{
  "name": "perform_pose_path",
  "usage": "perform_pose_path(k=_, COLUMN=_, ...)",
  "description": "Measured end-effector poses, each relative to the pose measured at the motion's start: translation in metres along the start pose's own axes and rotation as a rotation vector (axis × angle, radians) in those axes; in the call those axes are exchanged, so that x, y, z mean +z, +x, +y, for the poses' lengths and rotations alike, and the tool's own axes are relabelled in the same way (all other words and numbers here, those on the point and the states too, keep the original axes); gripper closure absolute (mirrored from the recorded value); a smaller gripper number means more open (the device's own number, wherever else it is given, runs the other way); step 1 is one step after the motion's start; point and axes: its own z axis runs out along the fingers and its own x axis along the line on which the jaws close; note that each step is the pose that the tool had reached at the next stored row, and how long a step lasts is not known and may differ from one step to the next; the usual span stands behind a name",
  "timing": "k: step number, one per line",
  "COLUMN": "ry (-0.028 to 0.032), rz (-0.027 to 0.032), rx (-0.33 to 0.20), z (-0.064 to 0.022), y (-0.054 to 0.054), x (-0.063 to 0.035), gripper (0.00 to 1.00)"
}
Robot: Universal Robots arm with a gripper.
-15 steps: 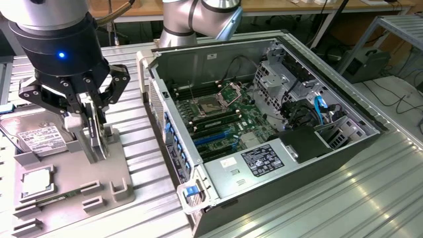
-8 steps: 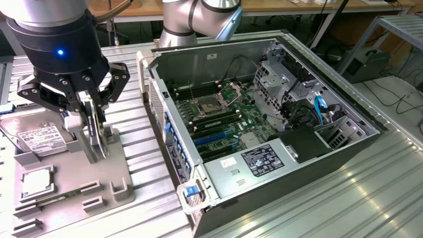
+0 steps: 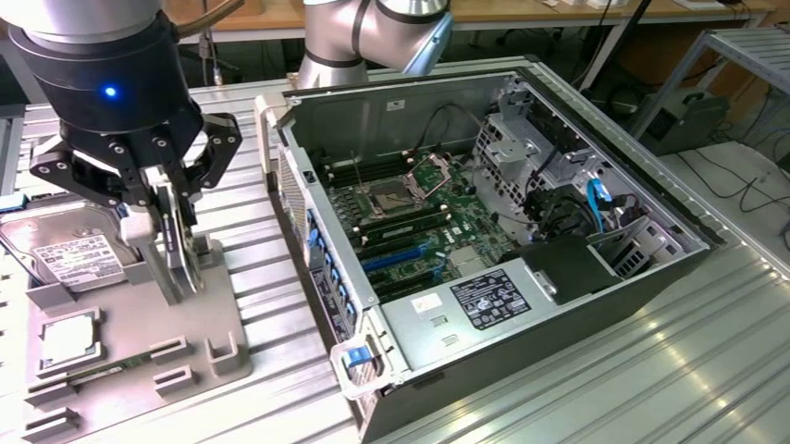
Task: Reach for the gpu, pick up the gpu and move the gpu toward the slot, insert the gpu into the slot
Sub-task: 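Pick up the gpu and move the gpu toward the slot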
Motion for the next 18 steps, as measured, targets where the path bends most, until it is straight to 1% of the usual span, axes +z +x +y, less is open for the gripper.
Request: perform_pose_path(k=18, ry=0.0, rz=0.0, rx=0.0, z=0.0002, y=-0.0001, x=-0.0089, gripper=0.73)
